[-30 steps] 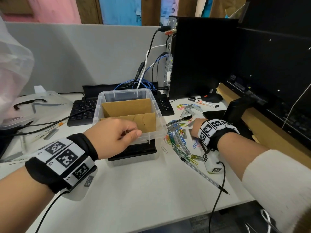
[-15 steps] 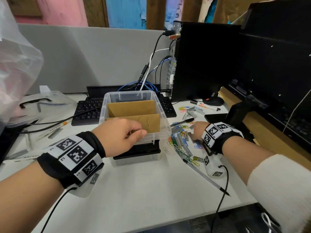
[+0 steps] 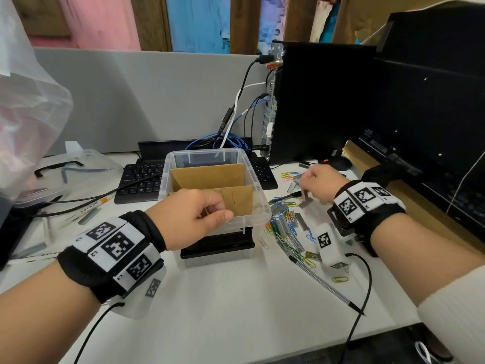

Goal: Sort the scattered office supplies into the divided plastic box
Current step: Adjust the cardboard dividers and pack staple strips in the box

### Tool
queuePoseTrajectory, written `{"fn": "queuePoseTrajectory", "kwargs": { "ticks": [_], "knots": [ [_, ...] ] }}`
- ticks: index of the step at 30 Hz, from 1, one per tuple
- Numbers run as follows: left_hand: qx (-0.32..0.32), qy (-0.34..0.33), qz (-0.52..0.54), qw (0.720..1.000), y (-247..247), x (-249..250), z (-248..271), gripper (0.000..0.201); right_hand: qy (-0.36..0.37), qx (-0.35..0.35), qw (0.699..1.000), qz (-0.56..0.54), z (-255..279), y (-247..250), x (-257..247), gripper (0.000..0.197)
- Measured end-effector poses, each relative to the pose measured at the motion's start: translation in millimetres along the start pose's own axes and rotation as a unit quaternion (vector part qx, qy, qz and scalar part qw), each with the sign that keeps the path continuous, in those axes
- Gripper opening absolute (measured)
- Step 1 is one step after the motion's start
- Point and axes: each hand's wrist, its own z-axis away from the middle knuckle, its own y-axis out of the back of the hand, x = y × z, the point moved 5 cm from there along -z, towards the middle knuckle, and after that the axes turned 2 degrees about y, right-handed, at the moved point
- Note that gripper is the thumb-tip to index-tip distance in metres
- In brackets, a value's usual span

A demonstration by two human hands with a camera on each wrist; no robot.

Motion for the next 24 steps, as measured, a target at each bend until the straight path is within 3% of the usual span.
{"fn": "queuePoseTrajectory", "kwargs": {
  "ticks": [2, 6, 10, 14, 20, 24],
  "knots": [
    [0.0, 0.012, 0.038, 0.999, 4, 1, -1, 0.022, 0.069, 0.031, 0.982, -0.175, 15, 14, -24, 0.009],
    [0.04, 0.009, 0.186, 0.982, 17, 9, -2, 0.019, 0.168, -0.055, 0.9, -0.399, 52, 10, -82, 0.007],
    [0.06, 0.064, 0.347, 0.934, 22, 16, -6, 0.037, 0.228, -0.1, 0.877, -0.411, 67, -11, -120, 0.008],
    [0.057, 0.115, 0.428, 0.894, 22, 8, -8, 0.024, 0.227, -0.114, 0.877, -0.407, 67, -29, -142, 0.007],
    [0.087, 0.158, 0.401, 0.898, 23, -12, -1, 0.019, 0.208, -0.138, 0.88, -0.405, 66, -50, -155, 0.015],
    [0.111, 0.163, 0.349, 0.916, 23, -17, -1, 0.01, 0.136, -0.116, 0.871, -0.457, 58, -57, -149, 0.019]
  ]
}}
